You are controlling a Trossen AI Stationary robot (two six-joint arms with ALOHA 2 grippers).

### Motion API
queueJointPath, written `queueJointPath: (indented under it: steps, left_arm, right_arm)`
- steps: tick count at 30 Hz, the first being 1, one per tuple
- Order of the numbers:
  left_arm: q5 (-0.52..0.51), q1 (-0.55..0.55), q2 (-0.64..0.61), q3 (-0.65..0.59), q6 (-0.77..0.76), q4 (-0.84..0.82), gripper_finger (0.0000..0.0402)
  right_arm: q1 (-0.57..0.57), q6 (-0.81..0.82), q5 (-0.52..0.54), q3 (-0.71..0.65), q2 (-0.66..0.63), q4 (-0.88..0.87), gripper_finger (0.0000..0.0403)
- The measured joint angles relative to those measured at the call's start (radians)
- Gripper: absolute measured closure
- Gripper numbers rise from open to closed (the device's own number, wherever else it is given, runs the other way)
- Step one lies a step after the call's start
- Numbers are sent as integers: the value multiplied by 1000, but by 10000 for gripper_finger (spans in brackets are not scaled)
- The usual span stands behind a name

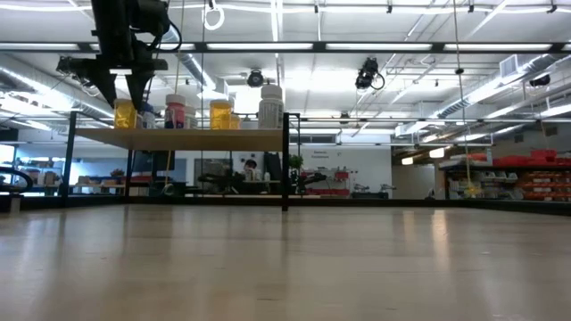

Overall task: Pick and place medicine bottles onto shelf by color
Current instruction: Put the orange pill bottle on the shelf, then return to Home Position

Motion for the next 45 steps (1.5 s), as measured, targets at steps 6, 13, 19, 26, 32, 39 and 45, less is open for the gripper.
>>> queueJointPath:
  steps: [6,13,19,26,32,39,45]
  left_arm:
    - [0,-2,0,0,-3,-6,106]
    - [30,-3,-19,8,-7,-41,73]
    - [114,-30,-79,105,-8,-53,69]
    - [231,-181,-189,254,-66,46,87]
    - [274,-422,-264,278,-178,322,115]
    - [32,-757,-206,270,-230,462,190]
    - [-54,-950,-120,268,-104,686,309]
  right_arm:
    - [0,0,0,0,0,0,63]
    - [0,-10,0,0,0,0,63]
    - [0,-26,0,0,0,0,63]
    - [-11,-78,-82,0,0,0,77]
    - [-74,-139,-198,0,0,0,138]
    - [-177,-251,-376,0,0,0,244]
    - [-229,-316,-422,0,-33,0,354]
